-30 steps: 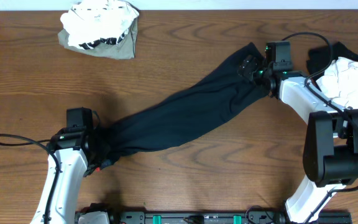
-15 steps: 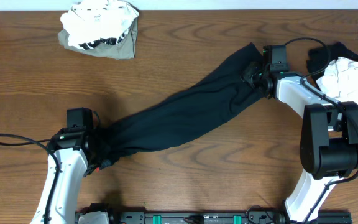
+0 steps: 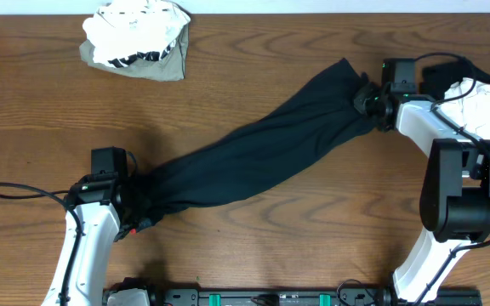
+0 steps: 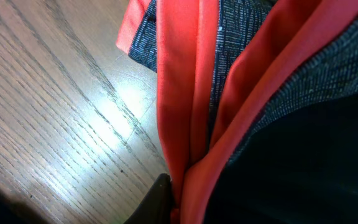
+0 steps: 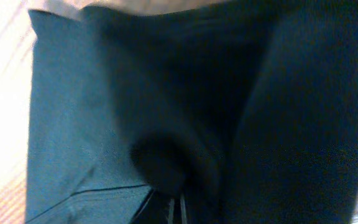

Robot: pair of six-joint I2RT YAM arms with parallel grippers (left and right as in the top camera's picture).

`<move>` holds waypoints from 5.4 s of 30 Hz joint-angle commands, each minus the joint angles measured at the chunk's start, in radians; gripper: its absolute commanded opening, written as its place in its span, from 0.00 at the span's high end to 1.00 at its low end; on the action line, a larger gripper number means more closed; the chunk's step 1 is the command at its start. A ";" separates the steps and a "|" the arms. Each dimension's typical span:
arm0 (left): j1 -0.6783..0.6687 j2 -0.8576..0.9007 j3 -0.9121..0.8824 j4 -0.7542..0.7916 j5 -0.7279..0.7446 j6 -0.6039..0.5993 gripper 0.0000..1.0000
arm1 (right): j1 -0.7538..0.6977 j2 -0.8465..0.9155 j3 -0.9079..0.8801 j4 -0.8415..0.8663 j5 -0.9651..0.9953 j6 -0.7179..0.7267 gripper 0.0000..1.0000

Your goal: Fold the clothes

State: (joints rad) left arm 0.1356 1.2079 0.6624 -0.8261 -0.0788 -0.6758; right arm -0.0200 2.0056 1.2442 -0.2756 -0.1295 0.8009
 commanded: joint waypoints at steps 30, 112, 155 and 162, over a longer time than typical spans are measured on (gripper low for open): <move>0.006 0.217 -0.005 0.166 -0.047 0.055 0.75 | -0.036 0.023 0.351 -0.273 0.042 -0.144 0.92; -0.067 0.385 0.094 0.272 0.113 0.153 0.69 | 0.179 0.142 0.344 -0.154 0.019 -0.063 0.99; 0.143 0.385 0.097 0.267 -0.090 0.053 0.68 | 0.690 0.107 0.354 -0.343 -0.076 -0.629 0.99; 0.143 0.386 0.097 0.268 -0.090 0.053 0.68 | 0.792 0.100 0.361 -0.372 -0.047 -0.634 0.99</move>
State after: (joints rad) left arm 0.2703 1.5787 0.7658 -0.5522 -0.1570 -0.6064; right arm 0.7429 2.1437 1.5768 -0.6315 -0.2199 0.1871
